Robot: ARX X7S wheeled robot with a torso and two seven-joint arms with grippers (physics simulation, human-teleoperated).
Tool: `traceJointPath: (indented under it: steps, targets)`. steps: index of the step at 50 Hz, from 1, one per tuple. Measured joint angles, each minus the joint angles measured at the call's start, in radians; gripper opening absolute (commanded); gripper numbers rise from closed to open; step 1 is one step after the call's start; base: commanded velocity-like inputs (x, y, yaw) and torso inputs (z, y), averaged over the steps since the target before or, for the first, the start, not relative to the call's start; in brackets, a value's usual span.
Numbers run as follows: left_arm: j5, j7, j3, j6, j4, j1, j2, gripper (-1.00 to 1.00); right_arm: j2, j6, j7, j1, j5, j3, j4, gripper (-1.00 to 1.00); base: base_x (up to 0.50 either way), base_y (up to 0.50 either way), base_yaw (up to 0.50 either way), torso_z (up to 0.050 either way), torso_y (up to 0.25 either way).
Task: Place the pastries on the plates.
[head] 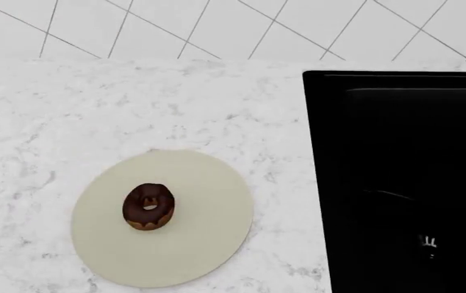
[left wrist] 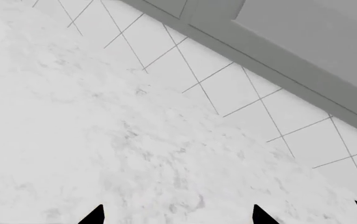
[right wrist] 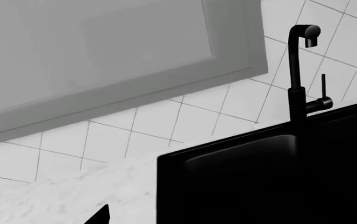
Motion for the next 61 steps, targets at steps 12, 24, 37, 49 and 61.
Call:
traceJointPath:
  steps: [12, 24, 37, 49, 61]
  targets:
    - [0.009, -0.005, 0.005, 0.000, -0.001, -0.001, -0.003, 1.00, 0.008, -0.002, 0.006, -0.026, -0.019, -0.003, -0.007, 1.00, 0.00, 0.00, 0.00, 0.000, 0.000]
    - [0.025, -0.003, -0.001, 0.008, 0.017, 0.042, -0.008, 1.00, 0.022, -0.028, 0.018, -0.085, -0.039, 0.000, -0.026, 1.00, 0.00, 0.00, 0.00, 0.000, 0.000]
    - [0.087, -0.003, 0.007, 0.020, 0.027, 0.081, -0.013, 1.00, 0.034, -0.054, 0.033, -0.138, -0.069, 0.005, -0.025, 1.00, 0.00, 0.00, 0.00, 0.000, 0.000]
    - [0.209, -0.033, 0.014, 0.046, 0.006, 0.116, -0.012, 1.00, 0.038, -0.060, 0.094, -0.187, -0.143, 0.001, 0.020, 1.00, 0.00, 0.00, 0.00, 0.000, 0.000]
    - [0.260, -0.064, -0.001, 0.063, -0.002, 0.126, -0.013, 1.00, 0.048, -0.053, 0.141, -0.205, -0.173, 0.005, 0.045, 1.00, 0.00, 0.00, 0.00, 0.000, 0.000]
